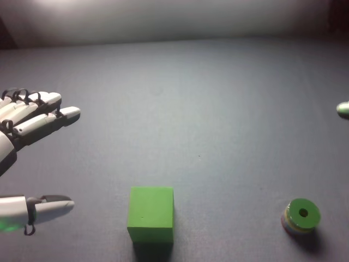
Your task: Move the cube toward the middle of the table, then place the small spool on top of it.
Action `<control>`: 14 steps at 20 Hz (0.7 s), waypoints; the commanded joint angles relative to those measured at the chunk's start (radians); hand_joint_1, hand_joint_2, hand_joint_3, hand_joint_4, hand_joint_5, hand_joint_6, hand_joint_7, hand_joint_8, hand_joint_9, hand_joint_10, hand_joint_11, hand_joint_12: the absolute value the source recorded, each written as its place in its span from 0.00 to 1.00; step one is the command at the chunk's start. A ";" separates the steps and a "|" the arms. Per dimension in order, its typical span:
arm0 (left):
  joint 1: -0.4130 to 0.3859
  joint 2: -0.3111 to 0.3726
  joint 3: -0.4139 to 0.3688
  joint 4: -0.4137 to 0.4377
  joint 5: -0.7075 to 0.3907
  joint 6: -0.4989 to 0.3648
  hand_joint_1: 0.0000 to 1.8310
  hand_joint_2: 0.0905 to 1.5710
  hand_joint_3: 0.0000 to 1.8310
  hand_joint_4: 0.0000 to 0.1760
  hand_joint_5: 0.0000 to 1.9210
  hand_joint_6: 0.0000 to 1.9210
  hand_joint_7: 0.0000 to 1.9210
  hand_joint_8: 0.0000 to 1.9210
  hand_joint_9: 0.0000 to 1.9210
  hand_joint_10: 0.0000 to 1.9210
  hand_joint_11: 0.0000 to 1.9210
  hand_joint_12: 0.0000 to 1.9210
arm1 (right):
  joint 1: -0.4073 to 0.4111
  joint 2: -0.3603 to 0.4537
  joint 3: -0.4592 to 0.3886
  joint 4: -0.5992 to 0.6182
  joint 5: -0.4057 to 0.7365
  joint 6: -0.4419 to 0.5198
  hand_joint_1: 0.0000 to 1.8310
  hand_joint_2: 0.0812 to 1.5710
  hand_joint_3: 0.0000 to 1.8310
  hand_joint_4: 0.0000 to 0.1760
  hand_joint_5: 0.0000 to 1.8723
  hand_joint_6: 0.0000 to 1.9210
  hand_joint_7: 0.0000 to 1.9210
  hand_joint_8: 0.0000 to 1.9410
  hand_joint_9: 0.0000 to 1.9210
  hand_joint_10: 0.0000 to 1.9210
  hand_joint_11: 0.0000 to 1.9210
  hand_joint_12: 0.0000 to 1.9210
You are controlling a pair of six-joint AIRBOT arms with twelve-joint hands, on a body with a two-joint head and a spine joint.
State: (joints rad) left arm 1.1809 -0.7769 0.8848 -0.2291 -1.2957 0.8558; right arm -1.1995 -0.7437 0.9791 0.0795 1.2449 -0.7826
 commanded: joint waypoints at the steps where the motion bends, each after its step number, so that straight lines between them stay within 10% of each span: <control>1: -0.009 -0.001 0.008 -0.007 -0.113 -0.004 0.25 0.61 0.00 0.48 0.11 0.00 0.04 0.00 0.03 0.00 0.00 0.20 | 0.008 0.002 0.006 0.021 0.113 0.006 0.35 0.81 0.00 0.00 0.24 0.00 0.26 0.00 0.27 0.00 0.17 0.26; 4: -0.019 -0.010 0.017 0.024 -0.085 -0.028 0.24 0.59 0.00 0.54 0.11 0.00 0.04 0.00 0.04 0.00 0.00 0.23 | 0.008 -0.004 0.010 0.021 0.110 0.006 0.39 0.81 0.00 0.00 0.24 0.00 0.24 0.00 0.25 0.00 0.18 0.23; 7: -0.096 -0.053 0.046 0.145 0.011 -0.096 0.28 0.56 0.00 0.96 0.10 0.00 0.05 0.00 0.07 0.00 0.00 0.27 | 0.009 -0.008 0.014 0.021 0.107 0.006 0.38 0.81 0.00 0.00 0.25 0.00 0.24 0.00 0.25 0.00 0.19 0.19; 11: -0.210 -0.106 0.079 0.299 0.109 -0.165 0.37 0.50 0.00 1.00 0.09 0.00 0.04 0.00 0.10 0.00 0.00 0.43 | 0.009 -0.009 0.016 0.021 0.107 0.006 0.33 0.83 0.00 0.00 0.24 0.00 0.24 0.00 0.25 0.00 0.19 0.18; 14: -0.271 -0.143 0.101 0.394 0.175 -0.211 0.35 0.49 0.00 1.00 0.07 0.00 0.03 0.00 0.07 0.00 0.00 0.34 | 0.009 -0.013 0.019 0.021 0.107 0.006 0.37 0.82 0.00 0.00 0.25 0.00 0.25 0.00 0.26 0.00 0.21 0.18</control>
State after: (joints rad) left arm 0.9070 -0.9241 0.9924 0.1780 -1.0157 0.6472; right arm -1.1995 -0.7567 0.9936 0.0814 1.2358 -0.7822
